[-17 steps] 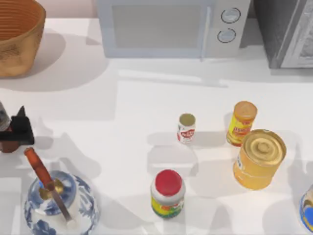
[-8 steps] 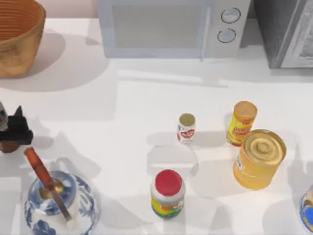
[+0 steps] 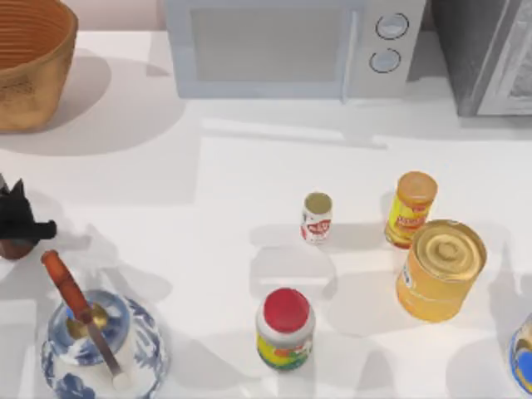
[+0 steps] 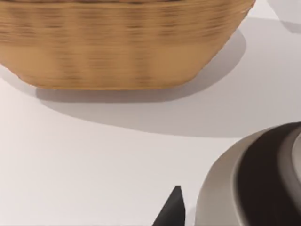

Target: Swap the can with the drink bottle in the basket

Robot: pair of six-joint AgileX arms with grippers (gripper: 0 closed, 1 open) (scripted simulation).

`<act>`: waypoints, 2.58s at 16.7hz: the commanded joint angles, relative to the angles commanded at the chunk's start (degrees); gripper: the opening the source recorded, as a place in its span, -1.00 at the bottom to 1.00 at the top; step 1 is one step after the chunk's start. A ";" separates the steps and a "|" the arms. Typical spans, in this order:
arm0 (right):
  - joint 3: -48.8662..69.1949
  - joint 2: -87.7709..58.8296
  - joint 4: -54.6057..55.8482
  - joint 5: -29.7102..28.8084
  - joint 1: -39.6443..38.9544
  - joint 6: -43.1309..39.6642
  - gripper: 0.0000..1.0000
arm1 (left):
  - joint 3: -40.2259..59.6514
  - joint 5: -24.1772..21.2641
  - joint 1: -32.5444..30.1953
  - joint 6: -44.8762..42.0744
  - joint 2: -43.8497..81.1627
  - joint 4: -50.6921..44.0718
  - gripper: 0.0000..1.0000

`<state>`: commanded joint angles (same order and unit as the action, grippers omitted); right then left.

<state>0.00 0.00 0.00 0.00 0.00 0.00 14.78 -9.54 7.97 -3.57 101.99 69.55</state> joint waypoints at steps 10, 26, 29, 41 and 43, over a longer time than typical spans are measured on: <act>0.00 0.00 0.00 0.00 0.00 0.00 1.00 | -0.08 -0.01 0.00 -0.06 0.00 -0.02 -1.00; 0.00 0.00 0.00 0.00 0.00 0.00 1.00 | 57.68 -5.62 -8.25 4.02 -1.44 -59.19 -1.00; 0.00 0.00 0.00 0.00 0.00 0.00 1.00 | 68.93 -5.03 -1.45 1.37 -0.22 -69.39 -1.00; 0.00 0.00 0.00 0.00 0.00 0.00 1.00 | 76.80 -4.19 4.11 -1.89 2.18 -74.29 -1.00; 0.00 0.00 0.00 0.00 0.00 0.00 1.00 | 77.17 -3.95 3.88 -1.80 4.66 -72.68 -1.00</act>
<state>0.00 0.00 0.00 0.00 0.00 0.00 91.94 -13.49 11.85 -5.37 106.65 -3.13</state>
